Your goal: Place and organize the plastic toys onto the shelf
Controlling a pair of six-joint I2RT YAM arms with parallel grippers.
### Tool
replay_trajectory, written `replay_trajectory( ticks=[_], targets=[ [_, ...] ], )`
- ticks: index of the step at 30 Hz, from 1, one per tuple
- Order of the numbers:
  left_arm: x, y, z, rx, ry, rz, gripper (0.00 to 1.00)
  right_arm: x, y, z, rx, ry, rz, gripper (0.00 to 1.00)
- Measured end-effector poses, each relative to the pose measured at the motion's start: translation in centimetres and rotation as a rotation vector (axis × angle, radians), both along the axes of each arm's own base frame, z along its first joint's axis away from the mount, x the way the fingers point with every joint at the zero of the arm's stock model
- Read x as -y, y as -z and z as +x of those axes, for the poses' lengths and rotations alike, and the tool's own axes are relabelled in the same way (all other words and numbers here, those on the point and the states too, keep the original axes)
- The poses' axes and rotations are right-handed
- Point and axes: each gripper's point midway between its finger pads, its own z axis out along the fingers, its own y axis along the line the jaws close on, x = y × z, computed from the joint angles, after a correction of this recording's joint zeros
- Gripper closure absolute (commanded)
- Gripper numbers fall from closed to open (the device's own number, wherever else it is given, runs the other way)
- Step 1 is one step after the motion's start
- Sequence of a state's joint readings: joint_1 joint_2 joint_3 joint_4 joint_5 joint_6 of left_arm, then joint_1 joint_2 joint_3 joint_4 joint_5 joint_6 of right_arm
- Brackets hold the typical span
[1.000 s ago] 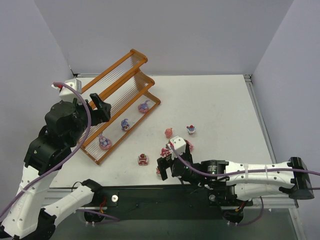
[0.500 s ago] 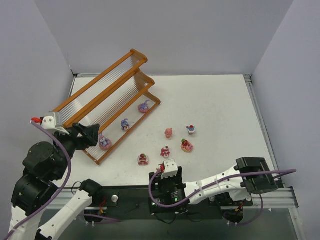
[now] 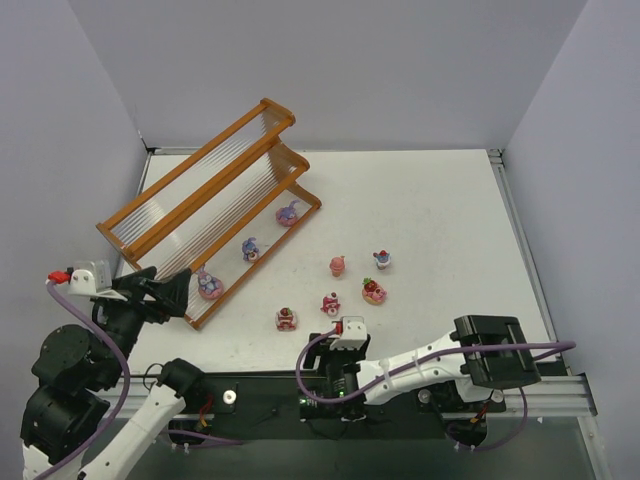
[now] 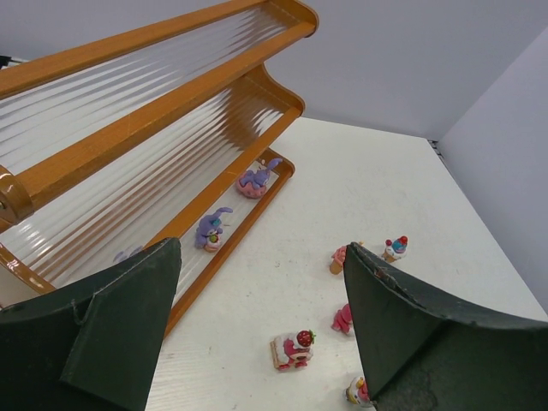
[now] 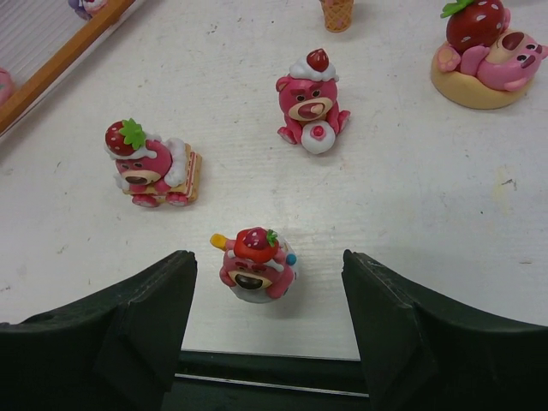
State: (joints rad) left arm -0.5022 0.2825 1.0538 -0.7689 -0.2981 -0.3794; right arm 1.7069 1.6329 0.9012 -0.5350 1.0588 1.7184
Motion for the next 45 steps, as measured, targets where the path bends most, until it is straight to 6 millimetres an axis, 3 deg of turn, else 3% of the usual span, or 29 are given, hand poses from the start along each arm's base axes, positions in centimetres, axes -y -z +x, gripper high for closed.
replay_trajectory(
  ticks=[10, 24, 29, 32, 33, 41, 45],
  targets=[
    [-0.2, 0.3, -0.2, 0.008, 0.0, 0.007, 0.13, -0.8, 1.7, 0.0, 0.009, 0.0, -0.077, 0.38],
    [-0.5, 0.3, -0.5, 0.017, -0.005, 0.018, 0.13, -1.6, 2.0, 1.3, 0.007, 0.017, -0.087, 0.55],
    [-0.5, 0.4, -0.5, 0.016, -0.008, 0.019, 0.14, -1.7, 2.0, 1.7, 0.015, 0.024, -0.09, 0.72],
    [-0.6, 0.4, -0.5, 0.015, -0.011, 0.021, 0.13, -1.8, 2.0, 1.7, 0.016, 0.019, -0.093, 0.88],
    [-0.6, 0.5, -0.5, 0.013, -0.013, 0.023, 0.13, -1.8, 2.0, 1.7, 0.017, 0.018, -0.095, 0.99],
    [-1.1, 0.6, -0.6, 0.012, -0.031, 0.044, 0.13, -2.0, 1.9, 1.6, 0.024, -0.01, -0.138, 1.0],
    [-1.9, 0.7, -1.1, 0.01, -0.058, 0.05, 0.13, -2.9, 0.2, 1.5, 0.038, -0.056, -0.181, 1.0]
  ],
)
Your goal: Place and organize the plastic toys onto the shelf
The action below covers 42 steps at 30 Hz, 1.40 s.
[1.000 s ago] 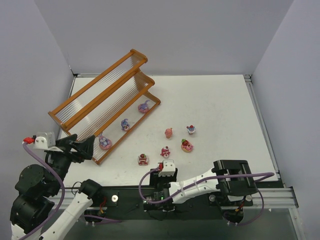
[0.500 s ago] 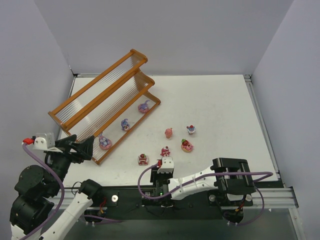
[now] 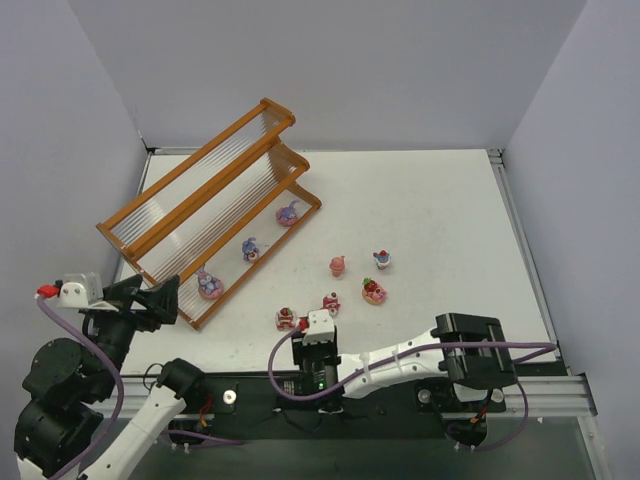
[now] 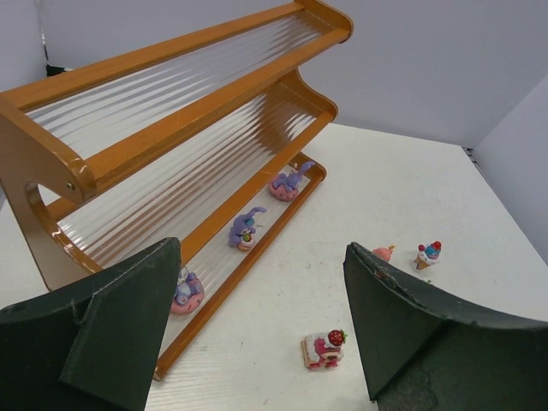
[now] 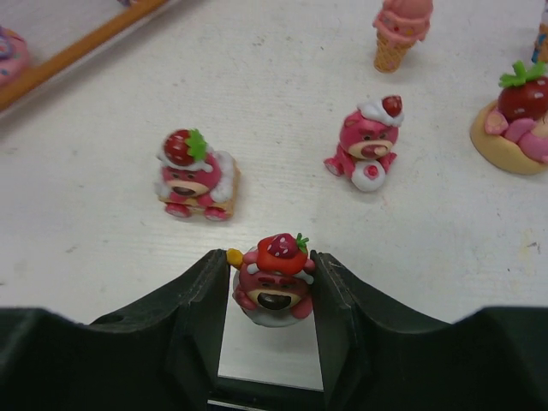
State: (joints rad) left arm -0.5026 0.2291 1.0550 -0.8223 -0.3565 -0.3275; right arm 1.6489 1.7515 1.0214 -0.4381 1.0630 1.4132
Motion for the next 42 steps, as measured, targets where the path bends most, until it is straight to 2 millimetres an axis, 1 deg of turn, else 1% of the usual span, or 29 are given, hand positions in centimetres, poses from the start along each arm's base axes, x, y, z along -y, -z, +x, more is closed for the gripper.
replay_trajectory(
  ticks=[2, 4, 6, 8, 10, 15, 17, 18, 20, 23, 25, 28, 32, 37, 40, 42],
  targets=[
    [-0.6, -0.1, -0.3, 0.013, -0.021, -0.006, 0.13, -1.1, -1.9, -0.1, 0.009, -0.029, 0.002, 1.0],
    [-1.3, -0.3, -0.7, 0.031, -0.044, -0.015, 0.13, -2.8, -4.6, -0.1, 0.025, -0.068, 0.027, 1.0],
    [-1.9, -0.6, -1.1, 0.05, -0.066, -0.026, 0.13, -4.1, -7.0, 0.0, 0.036, -0.115, 0.052, 1.0],
    [-2.5, -0.7, -1.4, 0.064, -0.088, -0.032, 0.13, -5.1, -8.8, 0.2, 0.035, -0.165, 0.075, 1.0],
    [-3.1, -1.0, -1.7, 0.076, -0.114, -0.039, 0.13, -6.1, -10.2, 1.1, 0.028, -0.213, 0.093, 1.0],
    [-5.1, -1.3, -2.4, 0.095, -0.203, -0.055, 0.14, -8.4, -13.1, 4.5, 0.053, -0.283, 0.07, 1.0],
    [-5.9, -1.1, -2.6, 0.096, -0.236, -0.06, 0.13, -10.0, -14.5, 5.5, 0.067, -0.322, 0.064, 1.0],
    [-6.4, -0.9, -2.8, 0.097, -0.255, -0.063, 0.14, -11.1, -15.4, 6.0, 0.077, -0.346, 0.072, 1.0],
    [-7.0, -0.6, -3.1, 0.094, -0.276, -0.063, 0.13, -12.8, -16.4, 6.5, 0.092, -0.386, 0.07, 1.0],
    [-7.7, -0.3, -3.4, 0.088, -0.301, -0.058, 0.14, -15.8, -18.0, 7.8, 0.12, -0.446, 0.071, 1.0],
    [-8.1, 0.0, -3.5, 0.079, -0.312, -0.048, 0.13, -17.7, -18.6, 8.4, 0.134, -0.48, 0.077, 1.0],
    [-8.7, 0.0, -4.1, 0.076, -0.322, -0.043, 0.14, -19.8, -18.4, 9.4, 0.144, -0.518, 0.068, 1.0],
    [-9.8, -1.2, -5.5, 0.107, -0.327, -0.066, 0.13, -23.1, -17.7, 10.9, 0.16, -0.548, 0.058, 1.0],
    [-10.6, -1.7, -6.5, 0.118, -0.318, -0.077, 0.13, -25.9, -16.6, 12.4, 0.173, -0.544, 0.052, 1.0],
    [-10.7, -1.5, -6.7, 0.108, -0.313, -0.069, 0.13, -27.5, -16.8, 12.8, 0.184, -0.537, 0.068, 1.0],
    [-10.7, -1.2, -6.7, 0.097, -0.312, -0.059, 0.13, -28.1, -17.1, 13.0, 0.193, -0.526, 0.083, 1.0]
  ],
)
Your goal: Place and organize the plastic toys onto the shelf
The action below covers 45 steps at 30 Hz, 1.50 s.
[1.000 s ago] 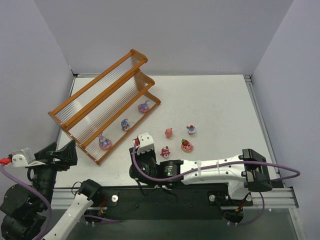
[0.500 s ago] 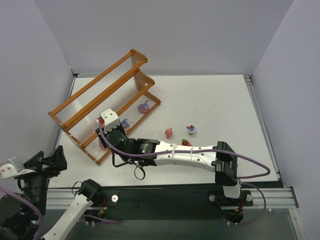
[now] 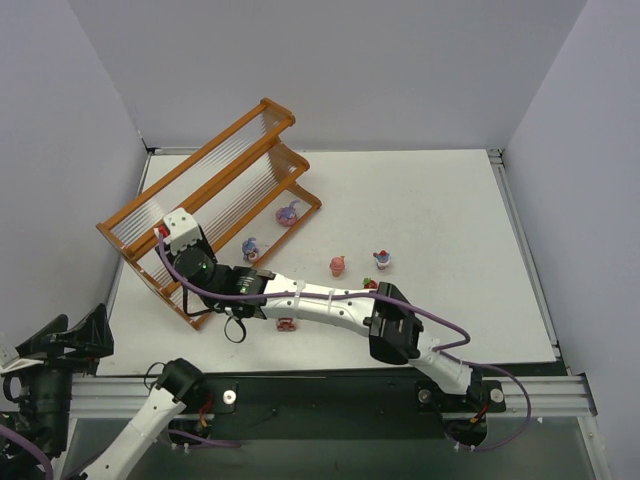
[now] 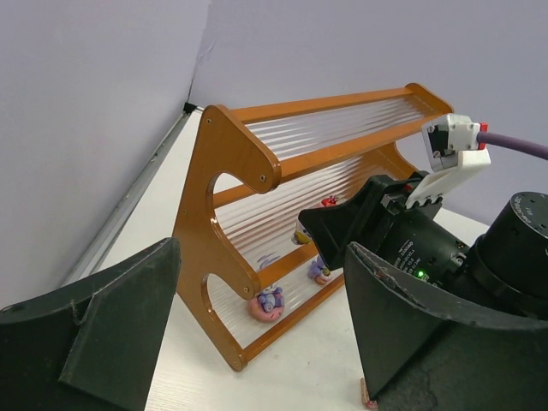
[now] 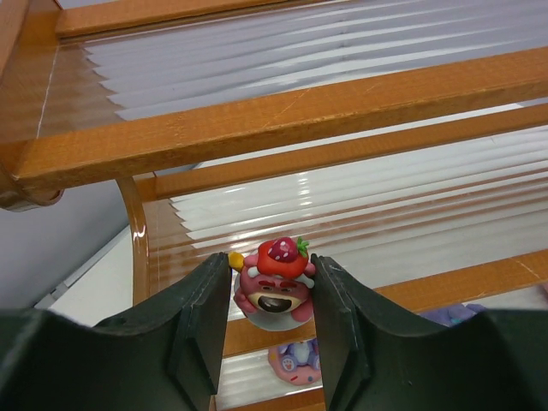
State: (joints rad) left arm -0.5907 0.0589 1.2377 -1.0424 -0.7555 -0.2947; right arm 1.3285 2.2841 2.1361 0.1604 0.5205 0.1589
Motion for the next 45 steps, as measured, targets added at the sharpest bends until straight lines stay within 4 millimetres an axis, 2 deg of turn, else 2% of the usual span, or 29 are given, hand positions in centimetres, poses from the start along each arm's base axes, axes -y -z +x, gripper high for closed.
replay_trajectory(
  ticks=[19, 22, 27, 39, 45],
  targets=[
    [-0.1, 0.5, 0.0, -0.019, 0.019, 0.012, 0.13, -0.6, 0.2, 0.3, -0.015, -0.003, 0.033, 1.0],
    [-0.1, 0.5, 0.0, -0.019, 0.016, 0.011, 0.13, -0.9, 0.5, 0.3, -0.02, -0.007, 0.037, 1.0],
    [-0.3, 0.4, 0.0, -0.019, 0.013, 0.01, 0.14, -1.6, 2.4, 0.6, -0.029, -0.007, 0.029, 1.0],
    [-0.7, 0.5, -0.1, -0.012, 0.011, 0.002, 0.13, -2.0, 2.3, 0.9, -0.024, -0.006, 0.064, 1.0],
    [-0.9, 0.5, 0.0, -0.012, 0.005, 0.0, 0.14, -2.0, 2.3, 1.1, -0.024, -0.006, 0.067, 0.89]
  ],
)
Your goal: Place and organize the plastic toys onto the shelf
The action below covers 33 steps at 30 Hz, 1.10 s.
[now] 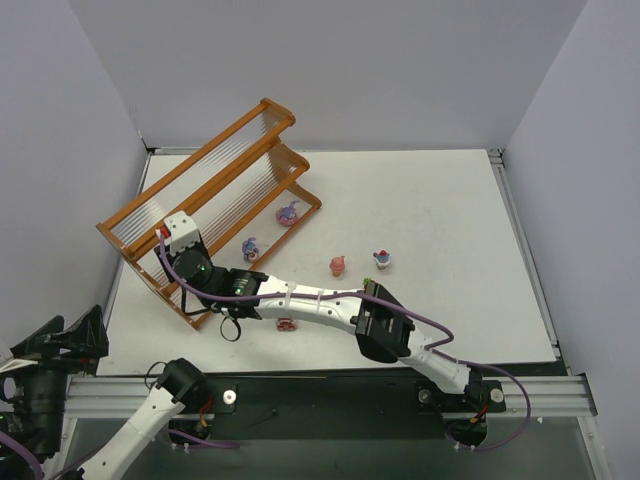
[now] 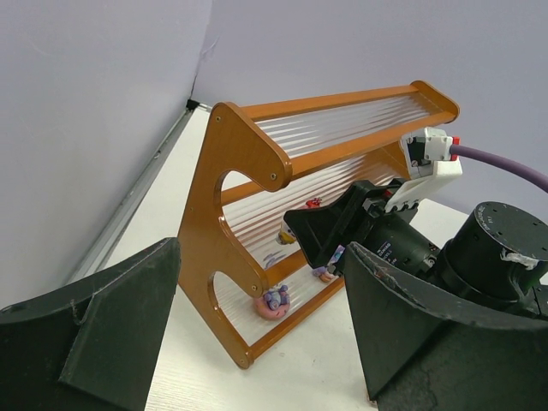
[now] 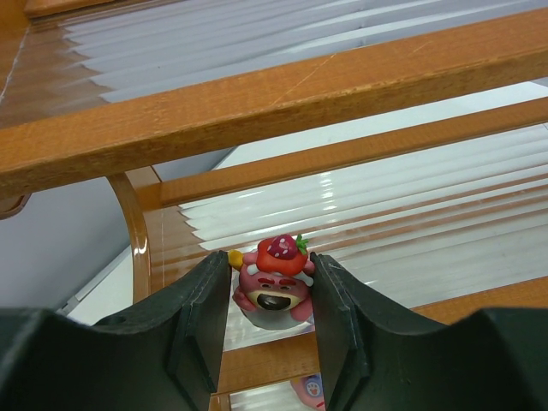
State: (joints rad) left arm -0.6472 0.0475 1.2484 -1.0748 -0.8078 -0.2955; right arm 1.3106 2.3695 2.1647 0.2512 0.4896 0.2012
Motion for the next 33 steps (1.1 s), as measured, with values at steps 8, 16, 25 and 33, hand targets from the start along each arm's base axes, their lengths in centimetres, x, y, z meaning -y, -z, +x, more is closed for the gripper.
replay_trajectory(
  ticks=[8, 16, 25, 33],
  targets=[
    [0.0, 0.0, 0.1, 0.0, 0.002, 0.0, 0.14, 0.0, 0.0, 0.1, -0.003, 0.001, 0.003, 0.74],
    [-0.1, 0.2, 0.0, -0.005, 0.001, -0.004, 0.13, 0.0, 0.0, 0.1, -0.002, 0.001, 0.003, 0.62],
    [-0.4, 0.2, -0.4, 0.0, 0.0, -0.009, 0.13, -0.2, -0.4, 0.1, 0.004, 0.002, 0.024, 0.5],
    [-0.7, 0.2, -0.5, 0.004, -0.006, -0.015, 0.13, -0.3, -1.1, 0.2, 0.013, 0.004, 0.052, 0.5]
  ],
)
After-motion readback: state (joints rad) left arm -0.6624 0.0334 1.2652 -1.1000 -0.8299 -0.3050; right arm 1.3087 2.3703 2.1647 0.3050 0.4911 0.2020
